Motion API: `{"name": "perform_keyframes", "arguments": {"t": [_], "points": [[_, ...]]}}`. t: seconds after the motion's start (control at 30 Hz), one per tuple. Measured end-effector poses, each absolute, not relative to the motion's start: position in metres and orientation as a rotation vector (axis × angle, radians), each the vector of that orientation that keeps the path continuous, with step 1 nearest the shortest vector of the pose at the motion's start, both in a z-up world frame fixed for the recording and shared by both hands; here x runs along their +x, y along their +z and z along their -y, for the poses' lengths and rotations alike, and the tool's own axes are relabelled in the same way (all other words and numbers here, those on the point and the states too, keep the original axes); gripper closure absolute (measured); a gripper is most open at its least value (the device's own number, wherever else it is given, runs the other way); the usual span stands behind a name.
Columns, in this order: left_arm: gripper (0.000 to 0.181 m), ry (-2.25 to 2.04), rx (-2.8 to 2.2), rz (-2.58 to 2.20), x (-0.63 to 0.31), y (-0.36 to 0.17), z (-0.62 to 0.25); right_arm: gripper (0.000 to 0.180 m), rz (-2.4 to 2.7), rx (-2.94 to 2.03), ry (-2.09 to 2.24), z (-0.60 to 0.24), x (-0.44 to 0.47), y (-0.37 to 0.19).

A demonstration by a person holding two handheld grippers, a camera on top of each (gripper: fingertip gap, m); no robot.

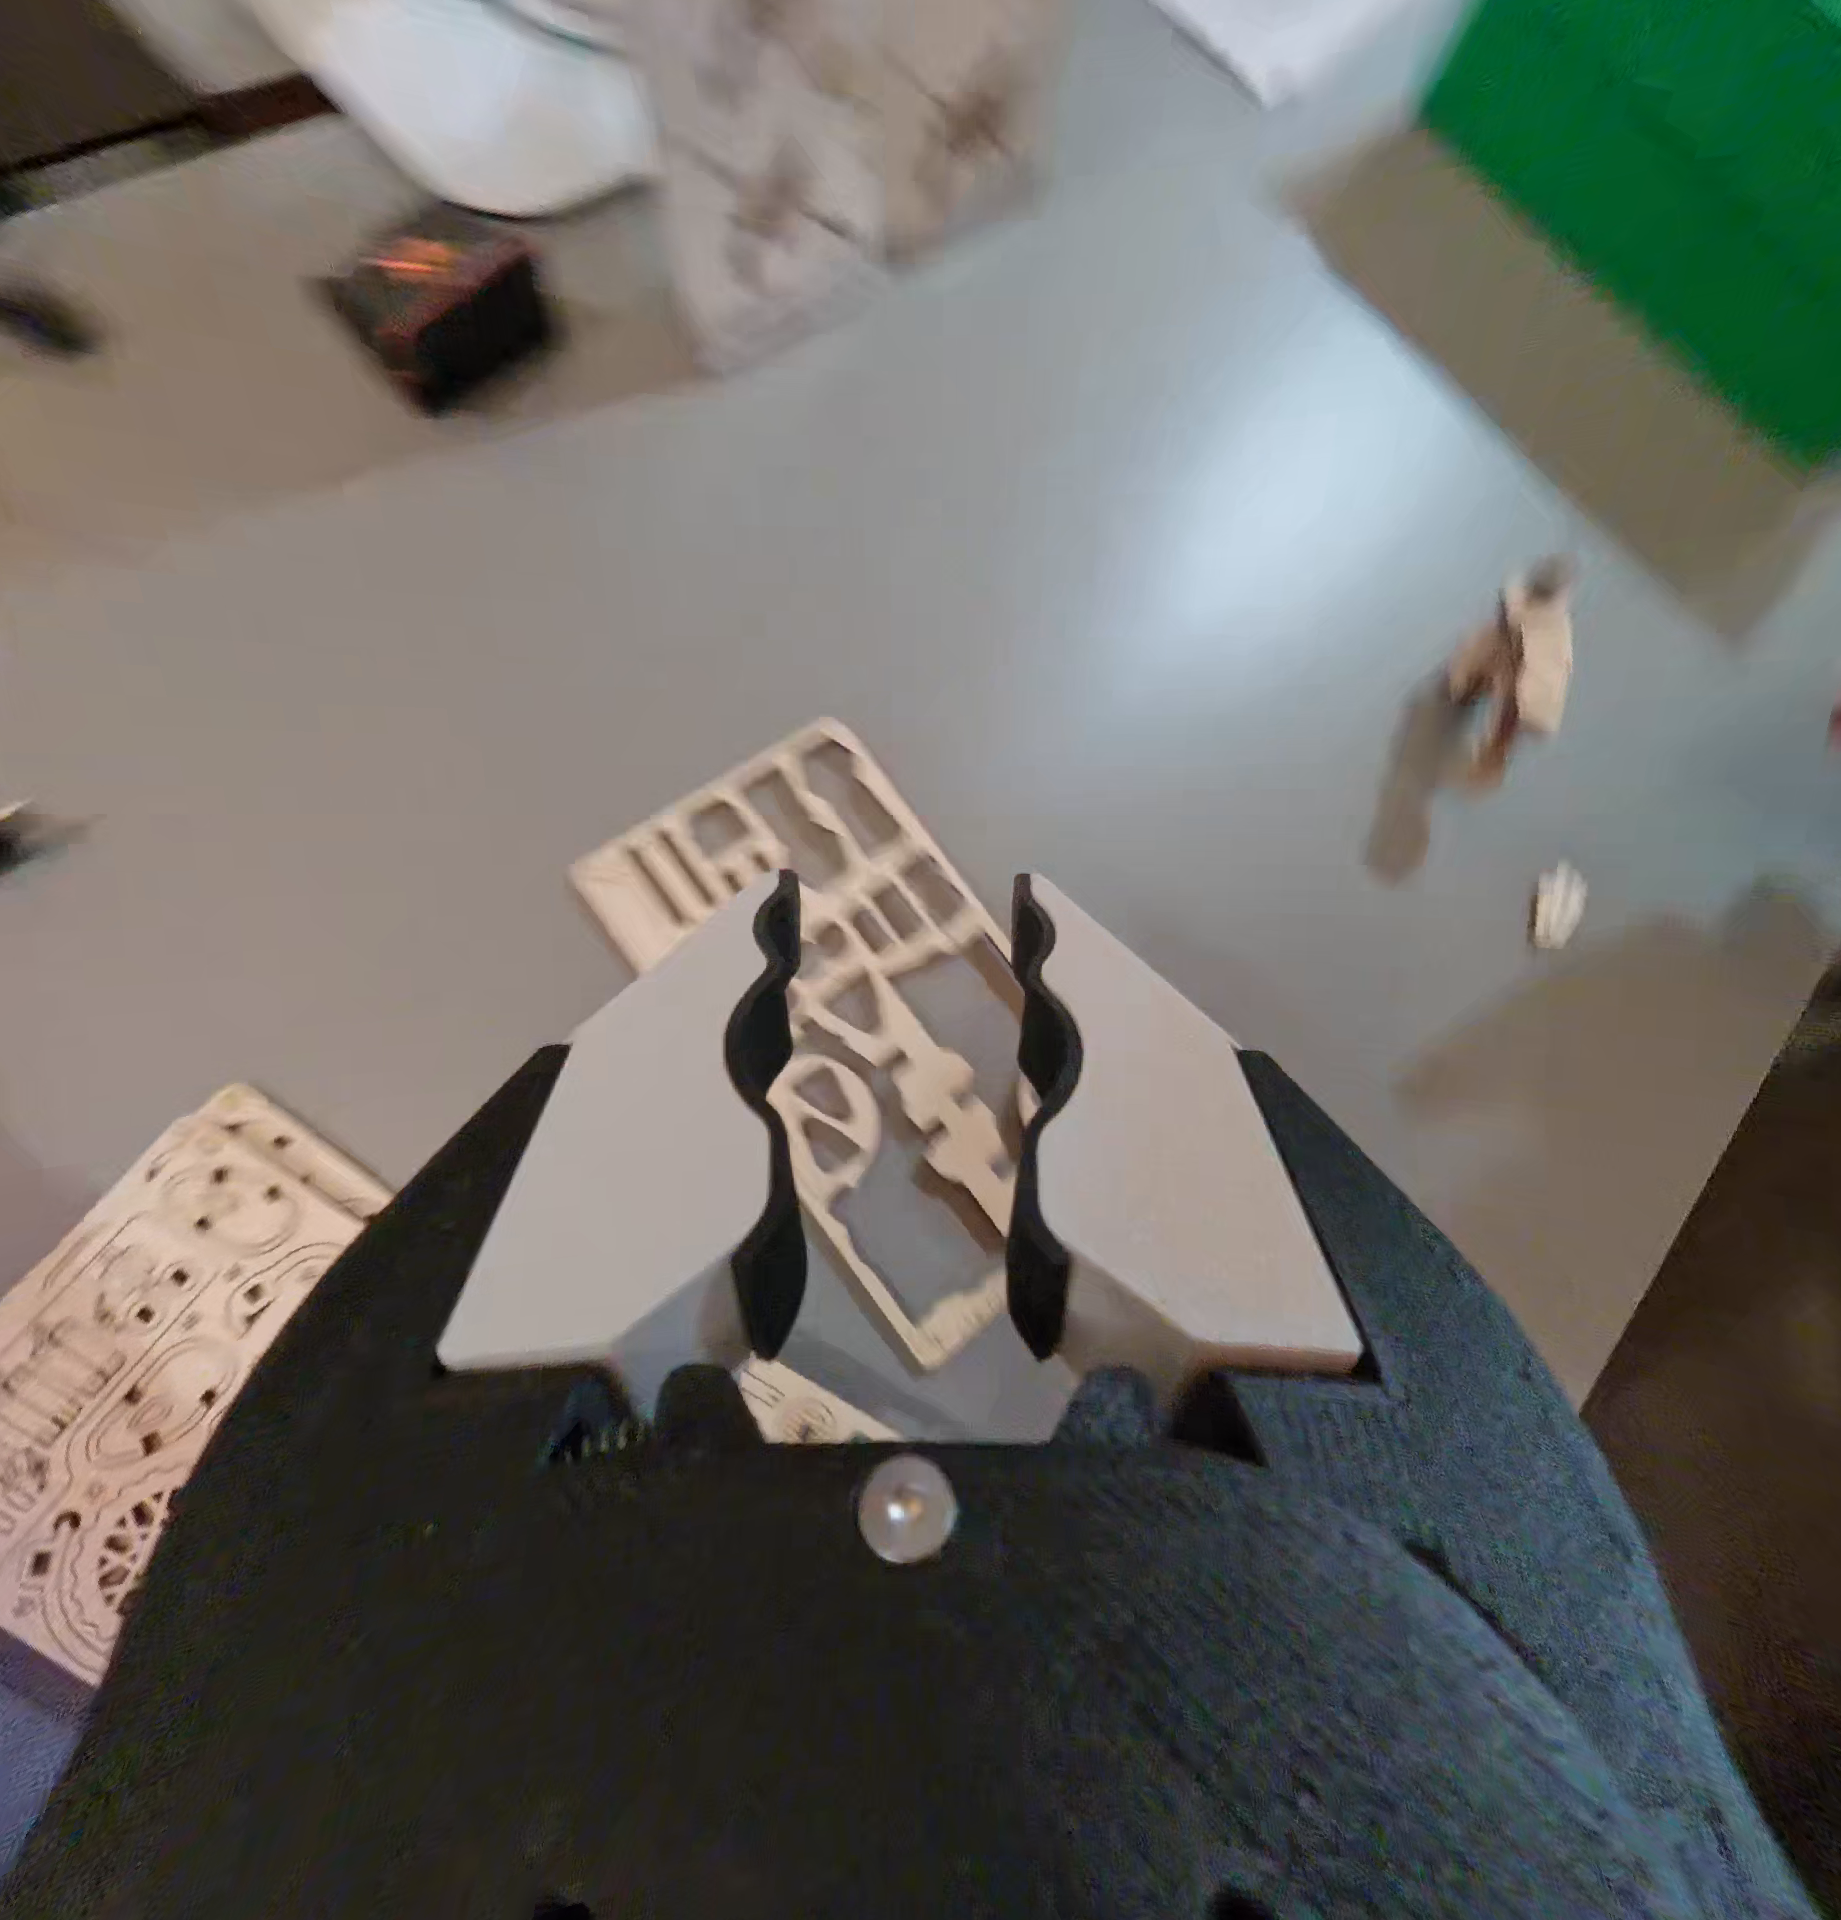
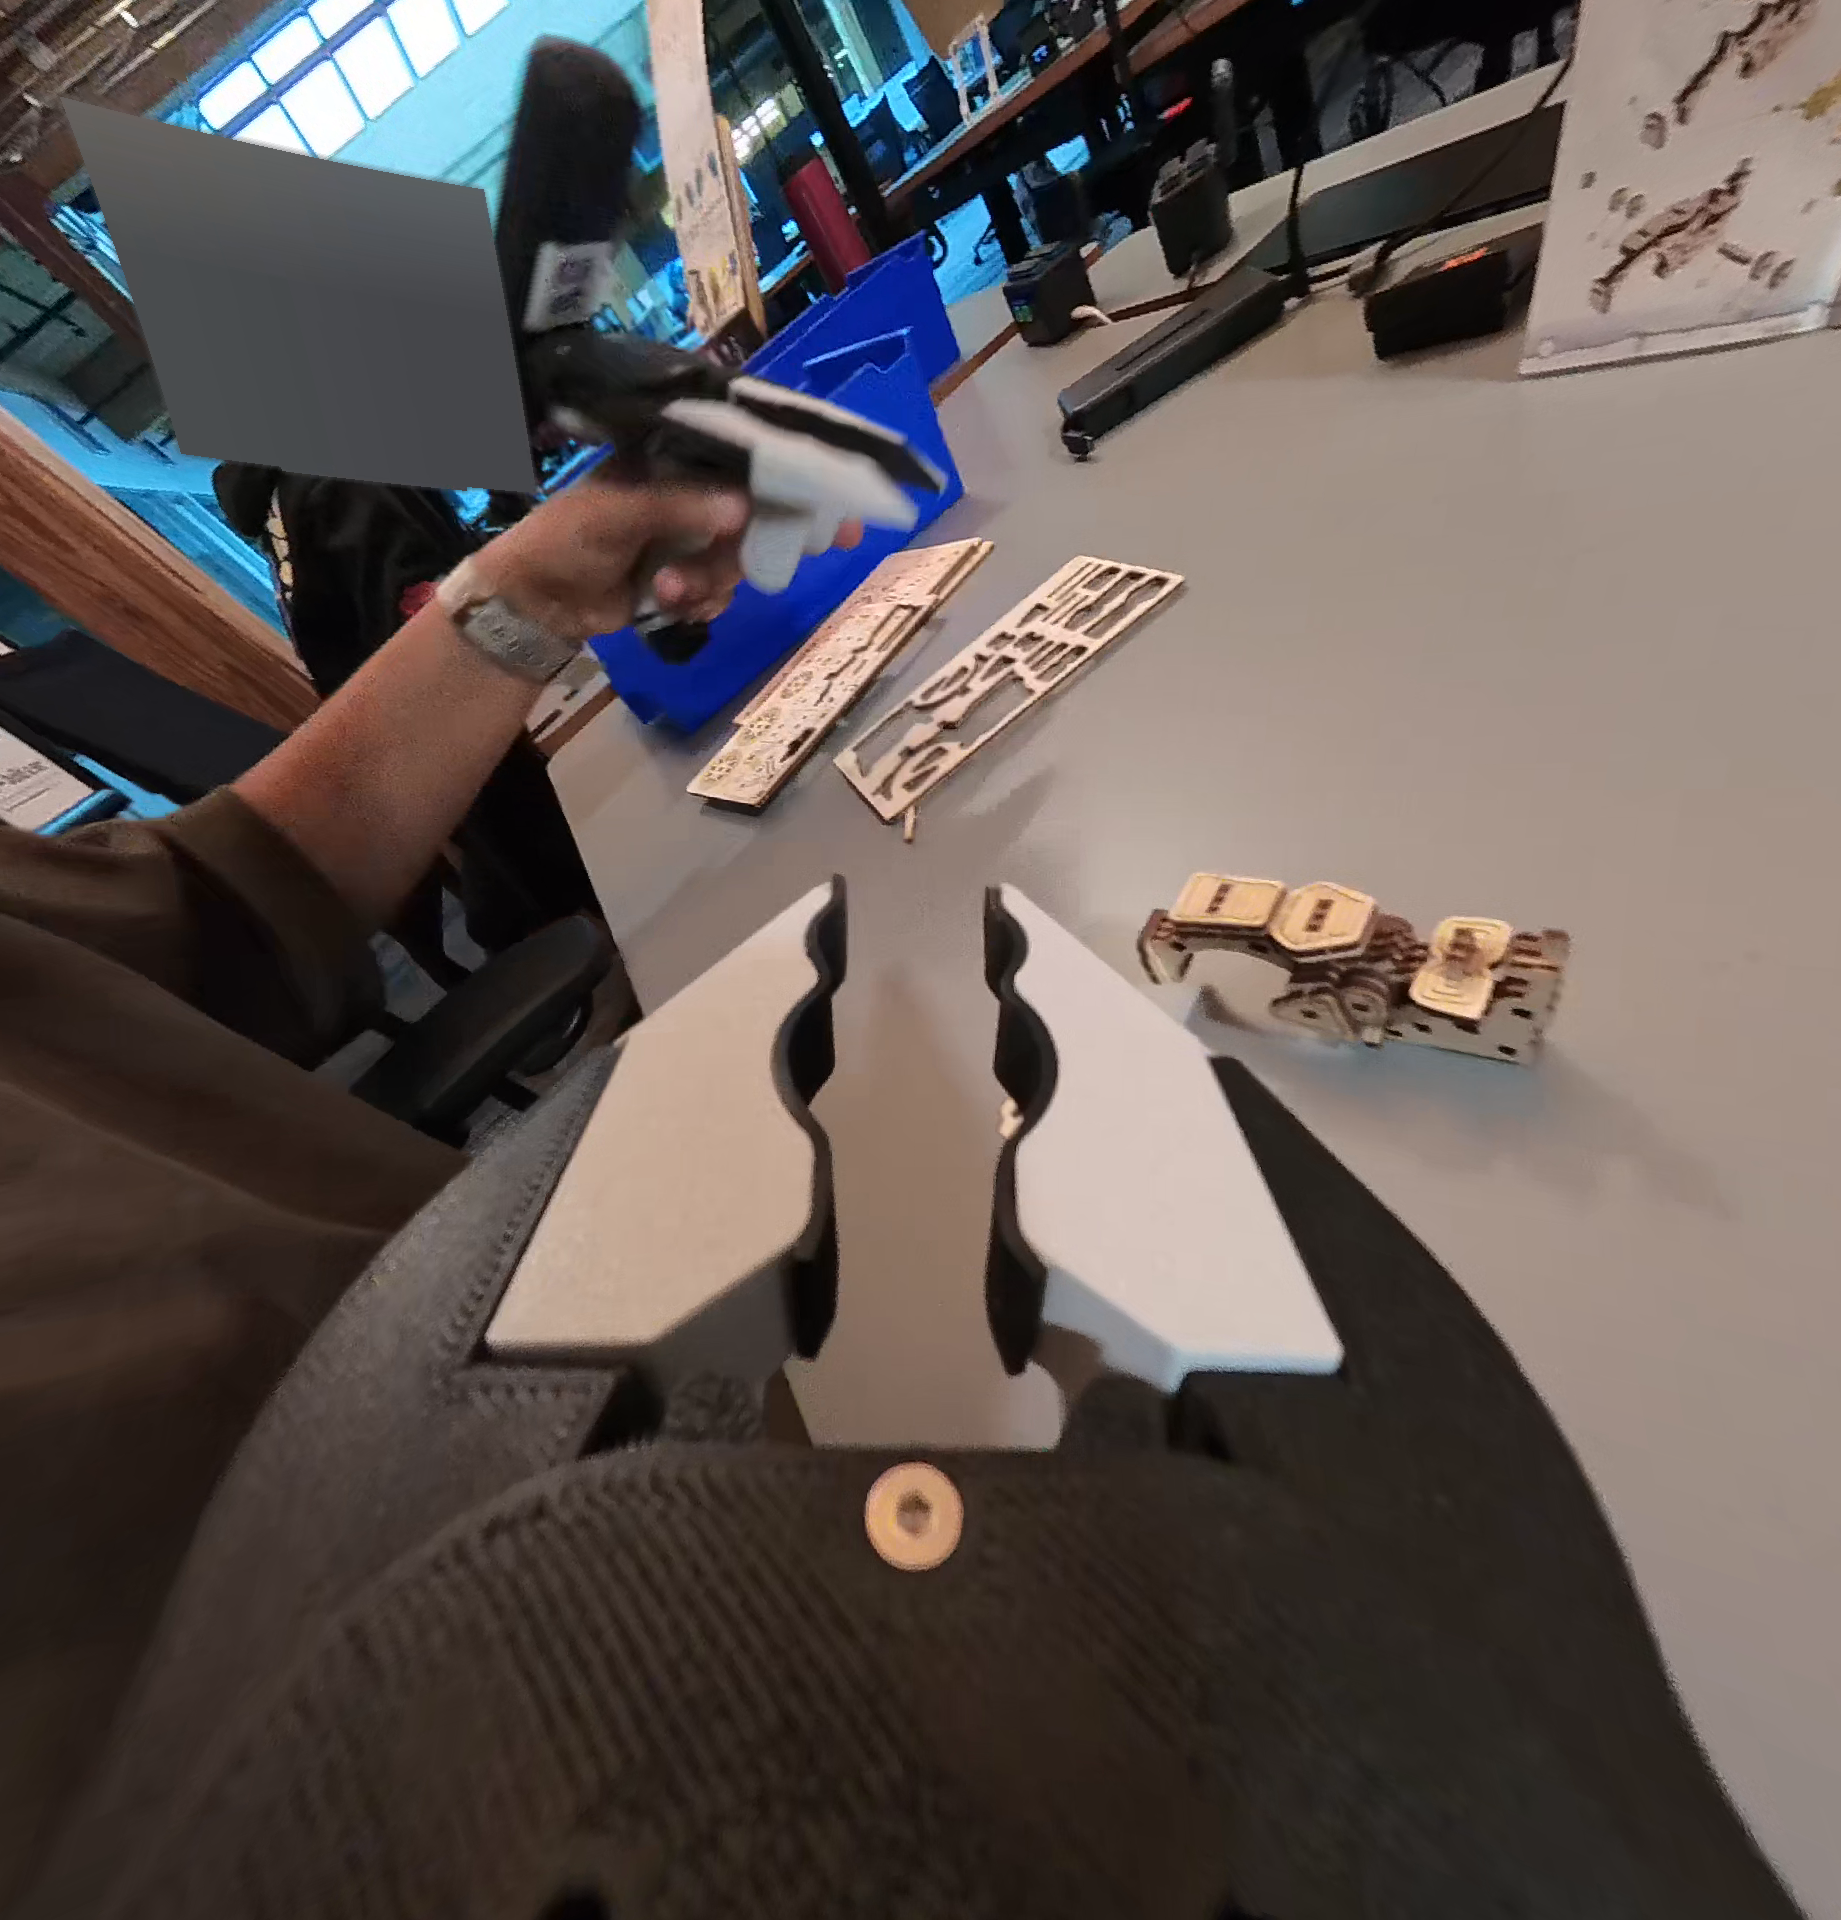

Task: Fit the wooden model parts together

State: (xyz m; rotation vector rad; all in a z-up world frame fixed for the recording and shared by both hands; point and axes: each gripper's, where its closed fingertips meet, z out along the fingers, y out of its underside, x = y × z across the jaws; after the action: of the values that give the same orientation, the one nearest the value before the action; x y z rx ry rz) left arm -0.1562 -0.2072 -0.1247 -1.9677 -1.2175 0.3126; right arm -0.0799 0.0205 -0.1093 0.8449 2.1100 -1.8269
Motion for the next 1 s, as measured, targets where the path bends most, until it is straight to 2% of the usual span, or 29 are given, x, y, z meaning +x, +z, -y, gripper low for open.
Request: {"name": "perform_keyframes", "arguments": {"t": [0.13, 0.23, 0.33, 0.4, 0.43, 0.57, 0.67, 0.83, 1.0], "points": [[0.143, 0.446, -2.487, 0.768, -0.095, -0.173, 0.164, 0.154, -2.119, 0.852, -1.791, -0.024, -0.084, -0.116], [0.148, 0.469, -2.586, 0.562, -0.080, -0.186, 0.141, 0.154, -2.152, 0.837, -1.782, -0.026, -0.086, -0.117], [0.148, 0.378, -2.718, 0.532, -0.073, -0.205, 0.145, 0.155, -2.145, 0.837, -1.799, -0.029, -0.088, -0.113], [0.154, 0.359, -2.717, 0.541, -0.077, -0.207, 0.145, 0.155, -2.125, 0.846, -1.810, -0.032, -0.088, -0.112], [0.163, 0.350, -2.725, 0.550, -0.078, -0.208, 0.146, 0.155, -2.121, 0.850, -1.812, -0.033, -0.088, -0.111], [0.173, 0.320, -2.760, 0.517, -0.072, -0.209, 0.142, 0.154, -2.125, 0.851, -1.819, -0.039, -0.090, -0.111], [0.180, 0.285, -2.620, 0.529, -0.068, -0.191, 0.118, 0.155, -2.110, 0.877, -1.847, -0.046, -0.097, -0.106], [0.181, 0.257, -2.180, 0.648, -0.081, -0.129, 0.067, 0.155, -2.095, 0.906, -1.859, -0.055, -0.102, -0.106], [0.181, 0.021, -1.737, 0.762, -0.084, -0.091, 0.033, 0.155, -2.160, 0.867, -1.818, -0.050, -0.094, -0.115]]}}
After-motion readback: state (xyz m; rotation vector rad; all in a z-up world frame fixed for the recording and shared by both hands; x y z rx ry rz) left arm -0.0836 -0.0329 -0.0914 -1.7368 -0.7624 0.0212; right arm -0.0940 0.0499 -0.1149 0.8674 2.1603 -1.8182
